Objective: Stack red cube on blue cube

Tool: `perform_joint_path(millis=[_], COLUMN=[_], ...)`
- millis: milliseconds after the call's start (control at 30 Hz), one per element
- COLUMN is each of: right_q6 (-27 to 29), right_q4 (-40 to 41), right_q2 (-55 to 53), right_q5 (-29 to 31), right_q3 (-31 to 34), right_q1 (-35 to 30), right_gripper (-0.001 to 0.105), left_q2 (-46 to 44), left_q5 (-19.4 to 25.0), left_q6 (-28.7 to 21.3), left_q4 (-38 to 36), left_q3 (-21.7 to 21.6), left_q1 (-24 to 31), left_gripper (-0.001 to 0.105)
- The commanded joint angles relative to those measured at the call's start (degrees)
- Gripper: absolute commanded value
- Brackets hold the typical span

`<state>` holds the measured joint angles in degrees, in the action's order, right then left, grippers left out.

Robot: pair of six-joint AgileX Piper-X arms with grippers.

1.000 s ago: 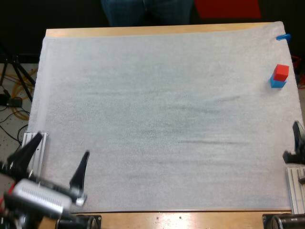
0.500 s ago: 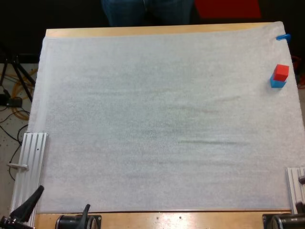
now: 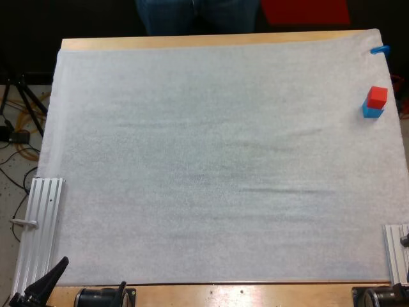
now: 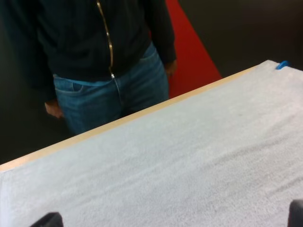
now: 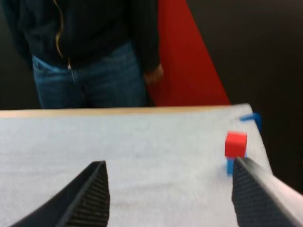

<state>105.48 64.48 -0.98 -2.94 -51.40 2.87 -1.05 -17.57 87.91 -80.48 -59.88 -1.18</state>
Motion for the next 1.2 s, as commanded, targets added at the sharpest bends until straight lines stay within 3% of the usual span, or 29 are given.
perform_joint_path(millis=[0,200,433,533,700,1167], right_q6=[1.5,1.9,1.9,1.9,1.9,2.1], right_q4=[-2.6,-10.1,-12.7,-12.8,-12.8,-6.8], right_q2=[-2.2,-2.1,-2.1,-2.0,-2.0,-1.9], right_q5=[-1.2,-3.8,-5.1,-7.6,-8.1,-7.8], right_q3=[0.2,4.1,11.0,13.5,16.9,21.9], right_q1=[0.0,0.0,0.0,0.0,0.0,0.0], right_gripper=[0.056,0.056,0.056,0.056,0.056,0.056], left_q2=[-7.9,-7.9,-7.8,-7.8,-7.5,-7.6], left_q5=[0.8,5.5,7.4,9.8,10.2,10.1], left_q6=[0.3,3.6,8.6,8.6,8.6,8.6], left_q4=[1.4,11.6,23.0,24.9,26.8,23.2], left_q3=[1.0,8.2,16.7,19.6,23.4,31.0], left_q1=[0.1,0.1,0.1,0.1,0.1,0.1], left_gripper=[0.087,0.087,0.087,0.087,0.087,0.087])
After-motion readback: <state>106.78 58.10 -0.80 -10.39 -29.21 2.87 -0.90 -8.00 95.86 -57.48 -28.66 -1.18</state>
